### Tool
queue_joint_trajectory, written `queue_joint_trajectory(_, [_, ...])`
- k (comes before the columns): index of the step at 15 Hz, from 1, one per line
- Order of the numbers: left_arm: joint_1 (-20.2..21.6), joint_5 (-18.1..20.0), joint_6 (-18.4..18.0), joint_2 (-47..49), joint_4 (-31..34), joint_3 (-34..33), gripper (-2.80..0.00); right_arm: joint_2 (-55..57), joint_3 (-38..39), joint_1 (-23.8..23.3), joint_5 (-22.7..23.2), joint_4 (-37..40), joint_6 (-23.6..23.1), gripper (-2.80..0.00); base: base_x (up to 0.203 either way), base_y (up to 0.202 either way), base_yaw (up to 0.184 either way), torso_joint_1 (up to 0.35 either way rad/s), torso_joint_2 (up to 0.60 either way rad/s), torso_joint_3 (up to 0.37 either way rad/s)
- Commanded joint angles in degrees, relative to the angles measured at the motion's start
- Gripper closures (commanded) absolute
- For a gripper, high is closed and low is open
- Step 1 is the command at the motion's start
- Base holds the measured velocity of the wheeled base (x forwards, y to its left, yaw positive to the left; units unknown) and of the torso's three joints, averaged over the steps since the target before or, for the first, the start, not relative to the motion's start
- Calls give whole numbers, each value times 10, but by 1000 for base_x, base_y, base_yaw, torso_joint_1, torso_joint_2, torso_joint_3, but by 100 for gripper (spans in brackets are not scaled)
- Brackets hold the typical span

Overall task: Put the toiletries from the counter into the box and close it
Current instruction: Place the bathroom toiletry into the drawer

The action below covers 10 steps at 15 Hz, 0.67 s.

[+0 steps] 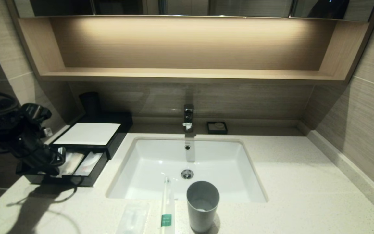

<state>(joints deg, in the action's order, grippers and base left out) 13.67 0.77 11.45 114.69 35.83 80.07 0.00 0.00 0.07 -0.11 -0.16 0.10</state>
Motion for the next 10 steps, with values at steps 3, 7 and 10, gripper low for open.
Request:
queue_joint_trajectory(3, [-5, 0, 8, 2, -13, 0, 0, -1, 1, 0, 0, 0, 0, 0, 0, 0, 0, 0, 0, 0])
queue_joint_trajectory(7, [-11, 1, 22, -19, -24, 0, 0, -1, 1, 0, 0, 0, 0, 0, 0, 0, 0, 0, 0, 0])
queue_joint_trajectory(10, [-12, 5, 35, -61, -24, -1, 0, -1, 1, 0, 0, 0, 0, 0, 0, 0, 0, 0, 0, 0])
